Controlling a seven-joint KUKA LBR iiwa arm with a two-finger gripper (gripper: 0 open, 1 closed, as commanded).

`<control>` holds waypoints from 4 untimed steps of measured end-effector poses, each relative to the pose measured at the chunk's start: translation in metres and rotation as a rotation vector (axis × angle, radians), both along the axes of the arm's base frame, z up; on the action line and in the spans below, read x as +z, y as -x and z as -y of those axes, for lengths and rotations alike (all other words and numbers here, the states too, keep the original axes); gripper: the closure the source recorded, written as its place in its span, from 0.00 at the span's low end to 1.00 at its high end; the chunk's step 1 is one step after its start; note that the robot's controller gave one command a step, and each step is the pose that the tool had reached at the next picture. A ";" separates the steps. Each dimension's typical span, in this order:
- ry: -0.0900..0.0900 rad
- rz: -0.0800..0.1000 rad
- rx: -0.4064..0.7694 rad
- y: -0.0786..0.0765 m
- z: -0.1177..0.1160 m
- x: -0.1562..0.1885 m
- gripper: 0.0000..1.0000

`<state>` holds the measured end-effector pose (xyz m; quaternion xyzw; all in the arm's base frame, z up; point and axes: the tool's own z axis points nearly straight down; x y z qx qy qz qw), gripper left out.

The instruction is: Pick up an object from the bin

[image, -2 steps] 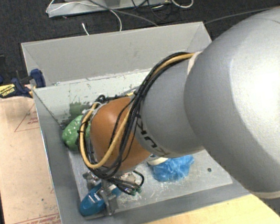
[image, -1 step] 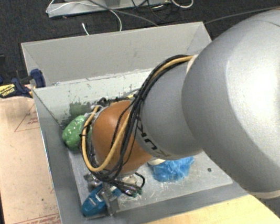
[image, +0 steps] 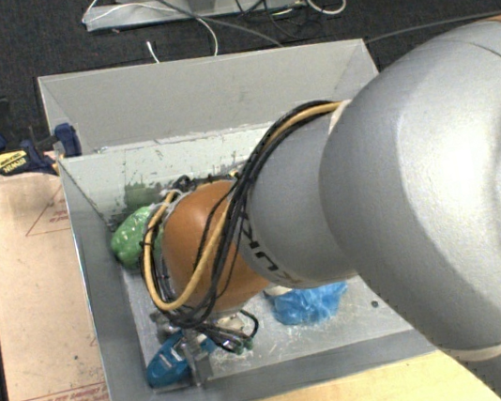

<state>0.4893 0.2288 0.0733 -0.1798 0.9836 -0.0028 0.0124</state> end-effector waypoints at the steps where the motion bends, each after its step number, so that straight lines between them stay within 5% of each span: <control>1: -0.006 -0.003 0.001 -0.005 0.005 0.001 1.00; 2: -0.001 0.001 0.008 -0.001 0.000 0.076 1.00; 3: -0.003 -0.001 0.017 0.002 0.002 0.004 1.00; 4: 0.011 -0.003 0.250 -0.009 -0.012 -0.001 1.00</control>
Offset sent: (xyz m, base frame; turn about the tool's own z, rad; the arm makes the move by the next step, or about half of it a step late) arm 0.0002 -0.0010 0.0759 -0.0066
